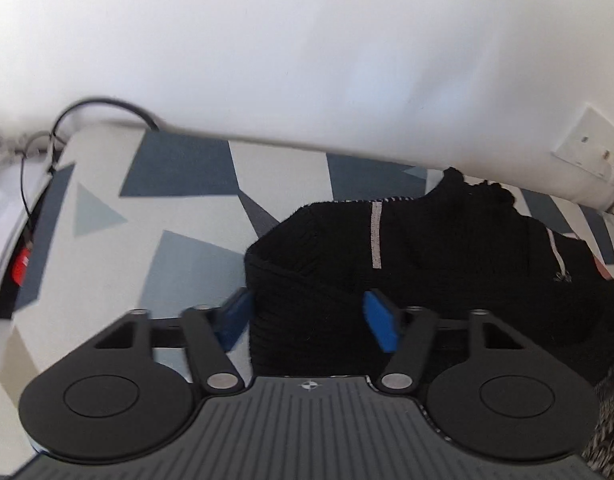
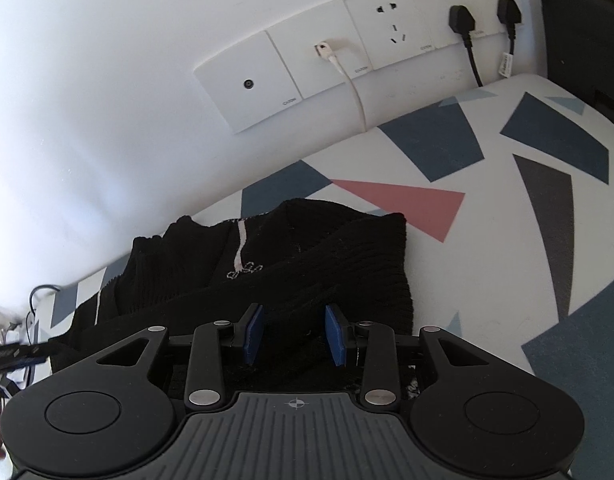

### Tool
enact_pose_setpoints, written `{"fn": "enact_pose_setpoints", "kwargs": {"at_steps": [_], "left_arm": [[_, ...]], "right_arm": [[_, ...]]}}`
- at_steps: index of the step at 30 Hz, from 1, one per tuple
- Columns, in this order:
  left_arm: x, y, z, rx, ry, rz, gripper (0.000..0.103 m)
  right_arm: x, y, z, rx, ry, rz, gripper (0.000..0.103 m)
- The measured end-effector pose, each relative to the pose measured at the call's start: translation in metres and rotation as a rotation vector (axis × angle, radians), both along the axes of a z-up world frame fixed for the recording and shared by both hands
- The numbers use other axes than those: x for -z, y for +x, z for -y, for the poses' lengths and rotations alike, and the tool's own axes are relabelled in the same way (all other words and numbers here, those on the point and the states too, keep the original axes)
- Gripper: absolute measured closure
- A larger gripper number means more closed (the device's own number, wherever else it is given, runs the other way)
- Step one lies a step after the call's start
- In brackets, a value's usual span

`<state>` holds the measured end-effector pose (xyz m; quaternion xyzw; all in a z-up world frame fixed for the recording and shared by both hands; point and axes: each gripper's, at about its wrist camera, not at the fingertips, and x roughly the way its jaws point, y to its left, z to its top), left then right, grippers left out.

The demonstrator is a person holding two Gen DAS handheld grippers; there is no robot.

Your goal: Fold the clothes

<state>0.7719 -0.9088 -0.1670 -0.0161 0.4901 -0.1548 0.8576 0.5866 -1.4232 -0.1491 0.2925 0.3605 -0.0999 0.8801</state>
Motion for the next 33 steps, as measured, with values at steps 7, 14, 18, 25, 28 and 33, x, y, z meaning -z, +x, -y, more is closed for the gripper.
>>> {"fn": "enact_pose_setpoints", "kwargs": {"at_steps": [7,14,18,25,28,33], "left_arm": [[-0.008,-0.007,-0.013,-0.022,-0.035,0.106,0.093],[0.01,0.009,-0.053,-0.275,-0.123,0.067,0.093],[0.008,0.003,-0.047,-0.242,-0.074,0.098,0.091],[-0.012,-0.012,-0.042,-0.16,-0.04,0.131,0.032],[-0.024,-0.033,-0.043,-0.063,-0.057,0.16,0.028],[-0.02,-0.092,-0.023,0.282,0.075,0.224,0.025]], "right_arm": [[0.003,0.001,0.003,0.009,0.011,0.0,0.07],[-0.001,0.005,0.006,0.034,-0.023,0.019,0.068],[-0.003,0.008,0.003,-0.004,-0.07,-0.002,0.068],[0.01,0.02,0.002,-0.021,-0.026,-0.04,0.064],[0.016,0.027,0.004,0.003,0.029,-0.033,0.062],[0.016,0.034,-0.002,-0.01,0.031,-0.026,0.096]]}}
